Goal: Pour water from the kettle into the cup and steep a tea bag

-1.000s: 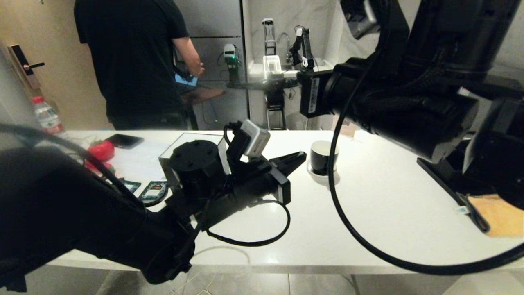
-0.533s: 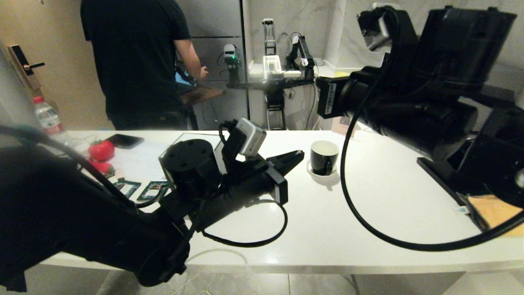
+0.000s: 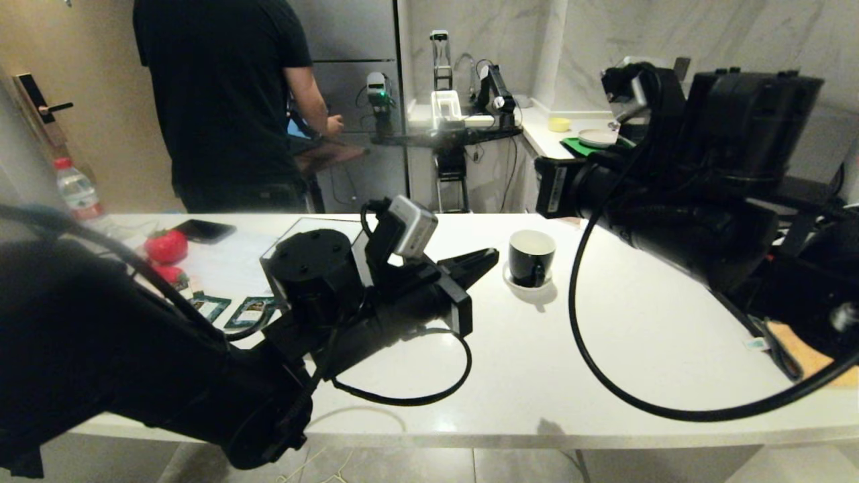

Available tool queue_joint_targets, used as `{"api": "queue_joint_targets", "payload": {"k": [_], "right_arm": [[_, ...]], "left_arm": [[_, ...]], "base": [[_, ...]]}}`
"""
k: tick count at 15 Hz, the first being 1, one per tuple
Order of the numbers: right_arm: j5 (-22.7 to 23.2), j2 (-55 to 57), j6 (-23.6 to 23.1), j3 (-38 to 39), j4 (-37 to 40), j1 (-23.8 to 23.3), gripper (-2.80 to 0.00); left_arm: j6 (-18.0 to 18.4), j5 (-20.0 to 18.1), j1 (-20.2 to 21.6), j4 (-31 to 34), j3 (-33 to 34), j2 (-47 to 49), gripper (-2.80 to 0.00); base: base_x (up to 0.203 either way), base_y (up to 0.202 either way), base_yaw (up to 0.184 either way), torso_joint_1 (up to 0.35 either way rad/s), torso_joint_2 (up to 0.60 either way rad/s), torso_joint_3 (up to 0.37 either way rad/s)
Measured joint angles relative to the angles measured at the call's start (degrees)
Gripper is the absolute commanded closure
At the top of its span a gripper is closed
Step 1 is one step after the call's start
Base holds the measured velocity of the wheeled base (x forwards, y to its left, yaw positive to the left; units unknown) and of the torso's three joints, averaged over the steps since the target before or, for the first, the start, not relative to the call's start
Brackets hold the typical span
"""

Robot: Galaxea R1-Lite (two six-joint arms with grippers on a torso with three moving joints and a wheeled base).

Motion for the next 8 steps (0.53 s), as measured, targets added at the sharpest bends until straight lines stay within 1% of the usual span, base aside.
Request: {"api": "queue_joint_targets", "payload": {"k": [3, 6, 8], "right_arm": [[0.03, -0.05, 0.71, 3.02, -2.03, -0.39, 0.0], [0.04, -0.08, 1.41, 5.42, -2.5, -0.52, 0.0], [-0.04, -0.05, 2.82, 7.03, -3.63, -0.59, 0.0]], "left_arm": [[0.0, -0.02, 0.18, 0.03, 0.0, 0.48, 0.0], [-0.02, -0.07, 0.19, 0.02, -0.06, 0.91, 0.0], [-0.02, -0.07, 0.13, 0.0, -0.09, 1.05, 0.0]], "base": [[0.0, 0.0, 0.0, 0.0, 0.0, 0.0], [0.0, 0.0, 0.0, 0.0, 0.0, 0.0], [0.0, 0.0, 0.0, 0.0, 0.0, 0.0]]}}
